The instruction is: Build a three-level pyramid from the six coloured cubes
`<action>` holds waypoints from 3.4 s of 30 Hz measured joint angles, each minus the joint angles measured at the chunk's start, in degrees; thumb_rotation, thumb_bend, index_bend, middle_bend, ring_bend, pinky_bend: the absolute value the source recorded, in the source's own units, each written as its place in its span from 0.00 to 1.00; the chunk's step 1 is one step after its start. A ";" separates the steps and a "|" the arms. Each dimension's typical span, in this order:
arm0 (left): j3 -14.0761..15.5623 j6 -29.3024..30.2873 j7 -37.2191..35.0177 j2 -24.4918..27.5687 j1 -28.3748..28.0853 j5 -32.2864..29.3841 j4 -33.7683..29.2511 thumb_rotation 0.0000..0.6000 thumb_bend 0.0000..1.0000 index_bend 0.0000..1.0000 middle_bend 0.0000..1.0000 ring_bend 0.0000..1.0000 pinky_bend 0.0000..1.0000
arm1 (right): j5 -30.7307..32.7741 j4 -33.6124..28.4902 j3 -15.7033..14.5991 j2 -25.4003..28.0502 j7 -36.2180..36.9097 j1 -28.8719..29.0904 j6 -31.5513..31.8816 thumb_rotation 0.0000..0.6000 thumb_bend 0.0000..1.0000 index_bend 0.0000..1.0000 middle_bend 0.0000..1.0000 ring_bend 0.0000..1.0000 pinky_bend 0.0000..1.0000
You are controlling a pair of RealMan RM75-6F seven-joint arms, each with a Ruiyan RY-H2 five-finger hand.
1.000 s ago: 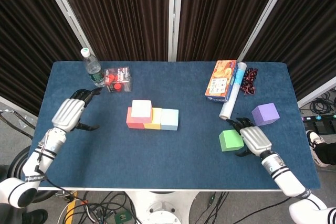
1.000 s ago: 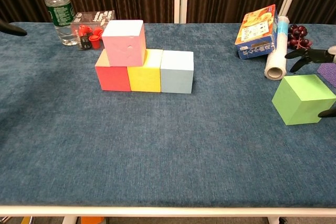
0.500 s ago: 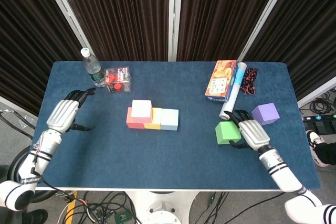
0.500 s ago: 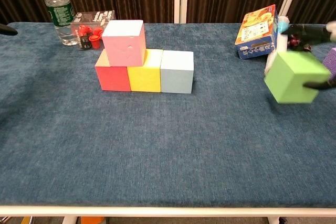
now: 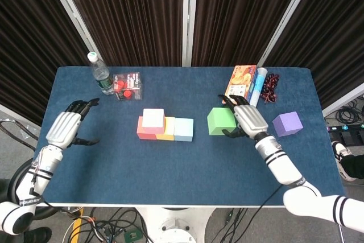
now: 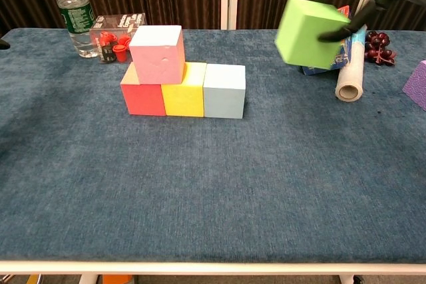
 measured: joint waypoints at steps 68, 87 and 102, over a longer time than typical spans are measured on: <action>0.41 -0.38 -8.43 -0.77 2.17 4.81 5.28 1.00 0.02 0.07 0.15 0.13 0.11 | 34.09 6.84 2.72 -24.47 -31.73 24.23 17.01 1.00 0.22 0.00 0.33 0.02 0.00; 0.53 -0.23 -9.63 -0.93 2.41 5.29 6.15 1.00 0.02 0.07 0.15 0.13 0.11 | 34.57 7.89 4.10 -26.01 -33.21 23.97 17.41 1.00 0.21 0.00 0.29 0.00 0.00; 0.53 -0.24 -10.06 -1.06 2.46 5.39 6.60 1.00 0.02 0.07 0.15 0.13 0.11 | 34.26 8.05 4.53 -26.72 -33.56 23.51 17.52 1.00 0.19 0.00 0.22 0.00 0.00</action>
